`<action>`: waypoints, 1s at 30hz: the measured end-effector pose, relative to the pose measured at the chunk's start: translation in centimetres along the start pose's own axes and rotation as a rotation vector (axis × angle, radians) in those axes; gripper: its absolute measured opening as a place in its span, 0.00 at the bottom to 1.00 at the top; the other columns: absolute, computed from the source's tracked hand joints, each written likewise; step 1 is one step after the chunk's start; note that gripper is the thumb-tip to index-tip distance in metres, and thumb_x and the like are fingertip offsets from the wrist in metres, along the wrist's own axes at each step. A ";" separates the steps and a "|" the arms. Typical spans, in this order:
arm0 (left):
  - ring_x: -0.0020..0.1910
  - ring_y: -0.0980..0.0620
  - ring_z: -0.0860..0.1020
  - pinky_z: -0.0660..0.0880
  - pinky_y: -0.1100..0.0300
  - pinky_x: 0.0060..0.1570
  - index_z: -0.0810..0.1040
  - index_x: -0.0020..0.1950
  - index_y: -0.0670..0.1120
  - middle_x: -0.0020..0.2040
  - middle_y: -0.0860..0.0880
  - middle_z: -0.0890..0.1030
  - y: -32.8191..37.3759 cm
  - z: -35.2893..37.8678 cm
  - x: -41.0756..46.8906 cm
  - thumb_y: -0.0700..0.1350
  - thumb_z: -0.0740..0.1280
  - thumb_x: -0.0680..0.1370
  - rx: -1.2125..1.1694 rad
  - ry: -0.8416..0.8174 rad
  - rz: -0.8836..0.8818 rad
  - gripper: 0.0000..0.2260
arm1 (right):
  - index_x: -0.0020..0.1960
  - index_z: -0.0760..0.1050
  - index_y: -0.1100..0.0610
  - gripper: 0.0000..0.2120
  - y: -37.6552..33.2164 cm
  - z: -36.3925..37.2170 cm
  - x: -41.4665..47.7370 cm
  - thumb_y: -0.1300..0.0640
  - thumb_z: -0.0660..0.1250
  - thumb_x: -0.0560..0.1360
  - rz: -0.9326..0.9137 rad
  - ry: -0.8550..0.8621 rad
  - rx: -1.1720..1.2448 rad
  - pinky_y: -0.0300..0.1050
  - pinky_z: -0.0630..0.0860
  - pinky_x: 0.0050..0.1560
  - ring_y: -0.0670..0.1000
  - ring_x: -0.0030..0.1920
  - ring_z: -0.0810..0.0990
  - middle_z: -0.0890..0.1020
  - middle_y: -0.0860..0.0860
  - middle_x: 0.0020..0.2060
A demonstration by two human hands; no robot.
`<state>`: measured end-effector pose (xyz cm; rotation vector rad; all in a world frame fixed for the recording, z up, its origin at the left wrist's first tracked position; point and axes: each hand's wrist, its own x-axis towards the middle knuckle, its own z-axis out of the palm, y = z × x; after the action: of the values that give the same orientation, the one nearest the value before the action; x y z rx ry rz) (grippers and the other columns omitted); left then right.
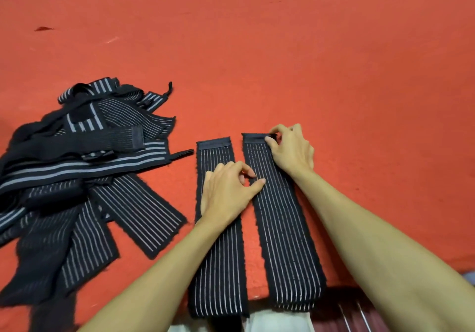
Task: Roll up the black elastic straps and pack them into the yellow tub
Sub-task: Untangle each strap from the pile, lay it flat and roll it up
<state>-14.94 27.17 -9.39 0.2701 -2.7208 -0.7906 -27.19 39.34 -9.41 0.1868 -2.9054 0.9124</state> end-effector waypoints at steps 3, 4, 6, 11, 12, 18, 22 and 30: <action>0.42 0.56 0.72 0.65 0.58 0.49 0.72 0.43 0.54 0.36 0.57 0.74 0.2 -0.1 0.0 0.62 0.70 0.72 -0.009 0.023 -0.006 0.14 | 0.55 0.76 0.48 0.09 0.2 -0.2 -0.3 0.46 0.64 0.78 0.021 0.029 0.135 0.49 0.69 0.54 0.55 0.55 0.78 0.75 0.49 0.55; 0.41 0.55 0.72 0.65 0.57 0.49 0.69 0.43 0.52 0.36 0.56 0.73 0.4 -0.2 -0.2 0.62 0.70 0.71 0.004 0.029 -0.008 0.17 | 0.53 0.77 0.48 0.07 0.3 -0.4 -0.6 0.47 0.65 0.77 0.024 0.030 0.187 0.48 0.69 0.52 0.52 0.53 0.78 0.78 0.47 0.53; 0.41 0.52 0.72 0.65 0.55 0.49 0.64 0.44 0.50 0.38 0.55 0.72 0.4 -0.2 -0.4 0.62 0.71 0.70 0.034 0.052 -0.007 0.21 | 0.46 0.77 0.49 0.02 0.3 -1.0 -0.8 0.50 0.68 0.75 0.021 0.011 0.344 0.45 0.71 0.48 0.48 0.47 0.78 0.81 0.45 0.45; 0.58 0.53 0.70 0.58 0.59 0.57 0.65 0.66 0.46 0.56 0.53 0.73 1.3 -1.0 -1.8 0.61 0.73 0.70 -0.025 -0.012 0.017 0.33 | 0.38 0.77 0.55 0.09 -0.7 -6.0 -2.6 0.65 0.69 0.74 0.071 -0.016 0.944 0.37 0.68 0.27 0.42 0.25 0.72 0.77 0.50 0.31; 0.60 0.54 0.69 0.59 0.58 0.59 0.64 0.68 0.46 0.58 0.53 0.72 1.7 -1.2 -2.1 0.60 0.73 0.70 -0.131 -0.095 -0.012 0.34 | 0.39 0.76 0.56 0.08 -1.3 -7.2 -3.3 0.66 0.68 0.75 0.093 -0.046 1.078 0.36 0.66 0.25 0.43 0.24 0.70 0.75 0.50 0.29; 0.48 0.47 0.82 0.79 0.49 0.50 0.78 0.54 0.45 0.51 0.44 0.84 3.5 -4.9 -5.0 0.47 0.71 0.76 -0.642 -0.430 -0.060 0.10 | 0.28 0.74 0.53 0.18 -4.9 -12.2 -7.7 0.57 0.64 0.77 0.186 -0.417 1.408 0.37 0.63 0.25 0.43 0.21 0.66 0.70 0.44 0.20; 0.41 0.51 0.80 0.76 0.56 0.39 0.76 0.57 0.46 0.47 0.45 0.83 4.7 -9.0 -7.2 0.44 0.67 0.79 -0.819 -0.475 -0.075 0.08 | 0.40 0.73 0.58 0.08 -8.1 -13.6 -9.3 0.56 0.66 0.77 0.206 -0.406 1.384 0.39 0.69 0.26 0.45 0.24 0.70 0.74 0.47 0.24; 0.43 0.51 0.81 0.79 0.60 0.40 0.74 0.60 0.41 0.49 0.45 0.81 5.3 -14.7 -10.3 0.39 0.63 0.80 -1.185 -0.610 -0.111 0.09 | 0.40 0.75 0.60 0.07 -11.7 -14.7 -11.5 0.62 0.69 0.76 0.234 -0.160 1.257 0.43 0.76 0.33 0.50 0.31 0.76 0.78 0.54 0.32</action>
<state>-0.92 26.97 3.03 -0.1223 -2.1294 -2.6100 -13.37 39.29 7.83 -0.0210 -2.0050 2.6813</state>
